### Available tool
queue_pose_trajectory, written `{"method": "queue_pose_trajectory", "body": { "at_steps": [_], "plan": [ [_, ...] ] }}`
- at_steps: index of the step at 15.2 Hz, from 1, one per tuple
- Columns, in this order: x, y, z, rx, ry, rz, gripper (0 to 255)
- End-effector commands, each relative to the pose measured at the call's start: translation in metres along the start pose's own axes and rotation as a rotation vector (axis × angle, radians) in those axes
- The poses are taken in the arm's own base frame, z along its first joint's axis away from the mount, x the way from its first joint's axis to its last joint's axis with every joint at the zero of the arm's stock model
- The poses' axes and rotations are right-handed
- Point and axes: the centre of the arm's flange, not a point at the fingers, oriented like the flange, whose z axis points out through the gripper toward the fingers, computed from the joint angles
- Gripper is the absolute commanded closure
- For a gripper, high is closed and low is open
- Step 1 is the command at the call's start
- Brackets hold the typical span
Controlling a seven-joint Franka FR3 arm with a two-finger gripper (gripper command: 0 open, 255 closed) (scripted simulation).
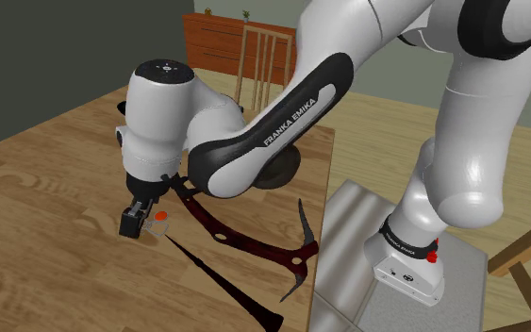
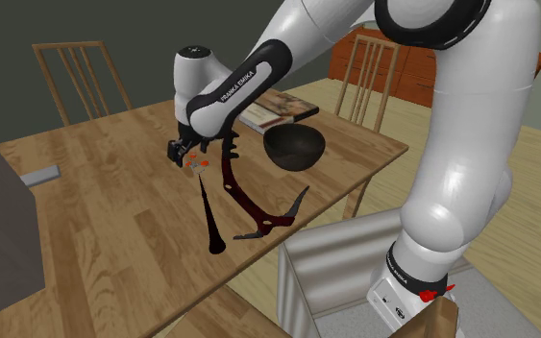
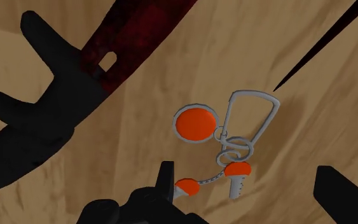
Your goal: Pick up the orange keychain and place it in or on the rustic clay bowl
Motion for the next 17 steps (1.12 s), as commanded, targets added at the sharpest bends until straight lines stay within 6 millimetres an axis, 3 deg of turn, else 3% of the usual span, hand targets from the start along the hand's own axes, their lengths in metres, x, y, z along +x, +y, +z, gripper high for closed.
{"method": "queue_pose_trajectory", "body": {
  "at_steps": [1,2,10,11,17],
  "plan": [
    [-0.0002,0.0004,0.0113,0.0,0.0,0.0,0],
    [-0.0002,0.0004,0.0196,0.0,0.0,0.0,0],
    [-0.0002,0.0005,0.0195,0.0,0.0,0.0,0],
    [-0.0002,0.0005,0.0195,0.0,0.0,0.0,255],
    [0.0004,0.0008,0.0191,0.0,0.0,0.0,255]
  ]
}}
